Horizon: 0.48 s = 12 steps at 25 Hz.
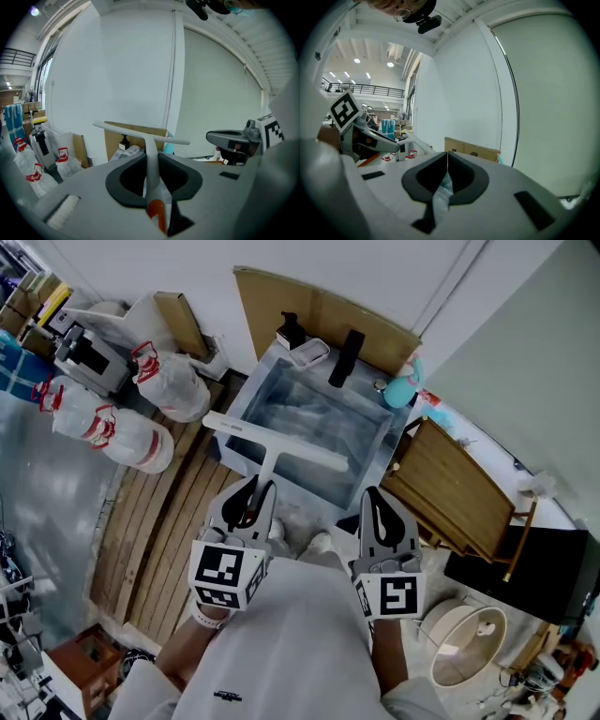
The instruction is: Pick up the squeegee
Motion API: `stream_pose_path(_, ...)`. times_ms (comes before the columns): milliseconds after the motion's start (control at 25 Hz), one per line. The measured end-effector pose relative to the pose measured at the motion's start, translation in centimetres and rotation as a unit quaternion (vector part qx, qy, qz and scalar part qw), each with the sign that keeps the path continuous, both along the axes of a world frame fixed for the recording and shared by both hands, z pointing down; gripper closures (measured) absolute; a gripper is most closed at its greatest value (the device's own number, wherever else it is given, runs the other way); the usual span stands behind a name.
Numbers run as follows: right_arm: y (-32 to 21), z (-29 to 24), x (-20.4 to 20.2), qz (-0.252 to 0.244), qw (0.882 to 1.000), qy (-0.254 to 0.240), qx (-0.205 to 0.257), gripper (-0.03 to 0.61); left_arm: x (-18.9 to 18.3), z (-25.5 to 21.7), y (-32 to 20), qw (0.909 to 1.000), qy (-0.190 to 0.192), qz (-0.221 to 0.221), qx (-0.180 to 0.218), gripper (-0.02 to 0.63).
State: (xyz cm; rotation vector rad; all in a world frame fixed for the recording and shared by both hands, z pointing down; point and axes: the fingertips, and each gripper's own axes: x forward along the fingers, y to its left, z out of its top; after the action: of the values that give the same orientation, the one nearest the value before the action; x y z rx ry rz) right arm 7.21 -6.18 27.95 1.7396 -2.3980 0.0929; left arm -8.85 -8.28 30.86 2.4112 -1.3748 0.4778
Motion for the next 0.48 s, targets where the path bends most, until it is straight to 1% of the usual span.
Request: stream_pose_path(480, 0.05, -0.10, 0.04, 0.007, 1.000, 0.002, 0.001, 0.572, -0.19, 0.06, -0.24, 1.0000, 0.001, 0.004, 0.003, 0.537)
